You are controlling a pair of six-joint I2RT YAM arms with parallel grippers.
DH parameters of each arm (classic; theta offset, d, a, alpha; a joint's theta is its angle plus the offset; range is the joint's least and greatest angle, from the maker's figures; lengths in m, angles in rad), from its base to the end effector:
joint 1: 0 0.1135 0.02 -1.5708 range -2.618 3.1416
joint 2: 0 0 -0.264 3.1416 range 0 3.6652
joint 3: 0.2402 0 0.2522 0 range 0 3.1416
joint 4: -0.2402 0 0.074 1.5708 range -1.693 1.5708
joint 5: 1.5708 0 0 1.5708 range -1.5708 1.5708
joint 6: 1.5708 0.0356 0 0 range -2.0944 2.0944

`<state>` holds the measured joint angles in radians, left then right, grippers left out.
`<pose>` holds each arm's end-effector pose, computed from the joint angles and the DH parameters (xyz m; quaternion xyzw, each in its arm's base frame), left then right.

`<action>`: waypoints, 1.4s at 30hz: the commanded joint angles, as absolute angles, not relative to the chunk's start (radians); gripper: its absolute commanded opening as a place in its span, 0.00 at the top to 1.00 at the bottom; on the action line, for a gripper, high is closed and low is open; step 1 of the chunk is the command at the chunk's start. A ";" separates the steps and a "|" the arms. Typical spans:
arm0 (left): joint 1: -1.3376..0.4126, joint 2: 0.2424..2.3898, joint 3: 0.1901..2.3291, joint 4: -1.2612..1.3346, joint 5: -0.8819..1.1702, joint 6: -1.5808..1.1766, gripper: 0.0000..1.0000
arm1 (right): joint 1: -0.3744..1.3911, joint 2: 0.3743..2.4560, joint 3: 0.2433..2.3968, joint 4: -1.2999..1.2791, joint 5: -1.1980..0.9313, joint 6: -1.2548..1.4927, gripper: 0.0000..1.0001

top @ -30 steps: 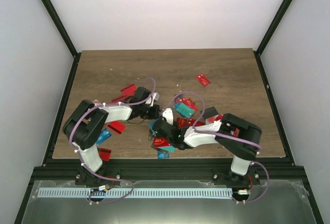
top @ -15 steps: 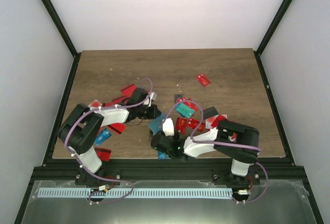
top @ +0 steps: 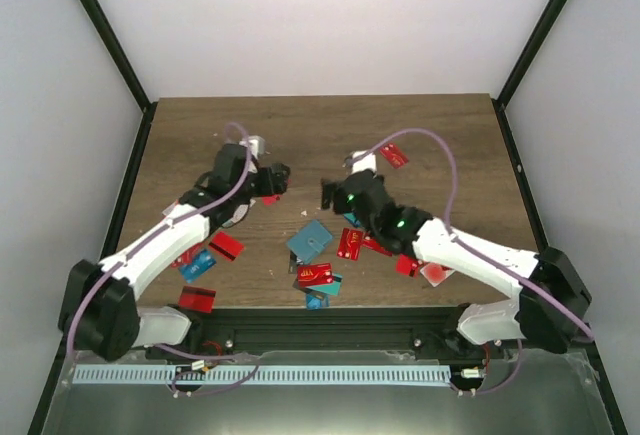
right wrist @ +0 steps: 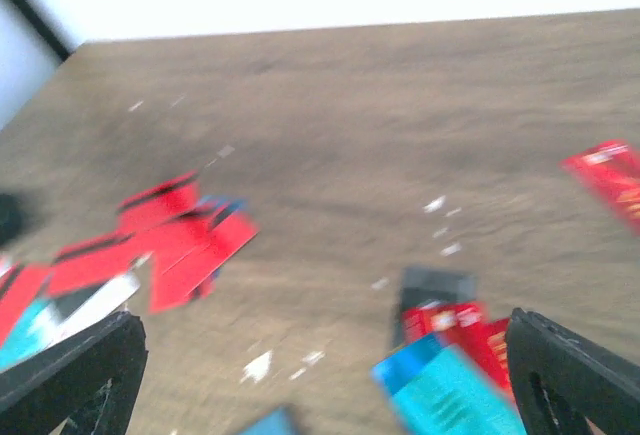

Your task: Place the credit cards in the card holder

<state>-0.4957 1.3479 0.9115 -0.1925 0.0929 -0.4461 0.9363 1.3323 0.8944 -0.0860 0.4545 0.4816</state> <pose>0.2601 -0.1444 0.2574 0.0431 0.8894 -0.2425 0.3851 0.1885 0.2297 0.2675 -0.0805 0.8475 0.1690 0.4967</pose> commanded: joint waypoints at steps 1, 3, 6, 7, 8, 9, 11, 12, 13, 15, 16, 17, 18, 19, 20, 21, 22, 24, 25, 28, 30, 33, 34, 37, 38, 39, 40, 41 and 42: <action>-0.429 1.218 0.852 -0.224 -0.271 -0.408 0.07 | 0.752 1.301 0.902 -0.153 0.425 0.394 0.00; -0.389 1.160 0.787 -0.172 -0.384 -0.382 0.04 | 0.666 1.290 0.885 -0.135 0.416 0.370 0.00; -0.325 1.107 0.695 -0.078 -0.508 -0.359 0.00 | 0.505 1.225 0.809 -0.061 0.389 0.384 0.00; -0.301 1.106 0.664 -0.038 -0.536 -0.352 0.00 | 0.450 1.193 0.770 -0.014 0.384 0.403 0.00; -0.283 1.113 0.636 -0.013 -0.563 -0.347 0.00 | 0.393 1.162 0.723 0.039 0.344 0.393 0.00; -0.269 1.120 0.612 0.009 -0.598 -0.345 0.00 | 0.349 1.136 0.669 0.118 0.295 0.361 0.00; -0.255 1.137 0.552 0.093 -0.660 -0.318 0.01 | 0.321 1.100 0.563 0.267 0.284 0.246 0.00; -0.254 1.144 0.514 0.157 -0.687 -0.282 0.01 | 0.319 1.091 0.516 0.332 0.306 0.201 0.00; -0.250 1.148 0.476 0.238 -0.707 -0.259 0.01 | 0.317 1.083 0.471 0.399 0.325 0.161 0.00; -0.220 1.134 0.453 0.272 -0.658 -0.230 0.01 | 0.296 1.071 0.380 0.518 0.337 0.124 0.00; -0.210 1.125 0.430 0.327 -0.639 -0.204 0.01 | 0.264 1.069 0.334 0.564 0.319 0.118 0.00; -0.199 1.117 0.391 0.409 -0.606 -0.169 0.02 | 0.244 1.072 0.293 0.627 0.303 0.110 0.00; -0.191 1.114 0.339 0.523 -0.575 -0.124 0.02 | 0.226 1.084 0.251 0.708 0.296 0.099 0.00; -0.182 1.116 0.264 0.634 -0.550 -0.087 0.02 | 0.206 1.103 0.215 0.794 0.288 0.086 0.00; -0.172 1.130 0.209 0.752 -0.522 -0.056 0.02 | 0.193 1.130 0.187 0.869 0.284 0.077 0.00; -0.161 1.157 0.170 0.850 -0.504 -0.037 0.02 | 0.179 1.170 0.167 0.952 0.279 0.072 0.00; -0.149 1.188 0.157 0.944 -0.495 -0.024 0.01 | 0.167 1.227 0.154 1.023 0.260 0.063 0.00; -0.131 1.216 0.170 0.960 -0.433 0.001 0.00 | 0.157 1.294 0.173 1.095 0.237 0.033 0.00; -0.124 1.245 0.169 1.013 -0.428 0.004 0.00 | 0.147 1.323 0.166 1.144 0.210 0.025 0.00; -0.079 1.341 0.180 1.164 -0.368 0.008 0.00 | 0.105 1.427 0.165 1.304 0.141 0.006 0.00; -0.023 1.431 0.176 1.249 -0.280 -0.040 0.00 | 0.078 1.546 0.163 1.432 0.057 0.002 0.01; 0.040 1.602 0.144 1.525 -0.133 -0.042 0.00 | 0.059 1.535 0.223 1.271 0.013 0.008 0.00; 0.041 1.571 0.147 1.466 -0.121 -0.047 0.00 | 0.047 1.563 0.226 1.323 -0.001 0.014 0.00; 0.041 1.571 0.235 1.280 -0.096 -0.036 0.00 | 0.041 1.553 0.230 1.305 -0.008 0.016 0.00; 0.037 1.571 0.246 1.264 -0.083 -0.025 0.00 | 0.041 1.551 0.224 1.300 -0.005 0.015 0.00; 0.037 1.550 0.260 1.196 -0.081 -0.027 0.00 | 0.041 1.537 0.231 1.259 -0.008 0.017 0.00; 0.035 1.549 0.267 1.184 -0.084 -0.024 0.00 | 0.042 1.543 0.230 1.282 -0.007 0.016 0.00; 0.034 1.562 0.257 1.231 -0.086 -0.022 0.00 | 0.041 1.549 0.225 1.303 -0.007 0.015 0.00; 0.034 1.562 0.250 1.247 -0.084 -0.022 0.00 | 0.041 1.542 0.229 1.272 -0.009 0.018 0.00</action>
<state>0.0357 1.5620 0.2462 1.2045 -0.1444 -0.0376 0.0555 1.5524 0.2146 1.2476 0.0143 0.0307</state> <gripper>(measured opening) 0.999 0.998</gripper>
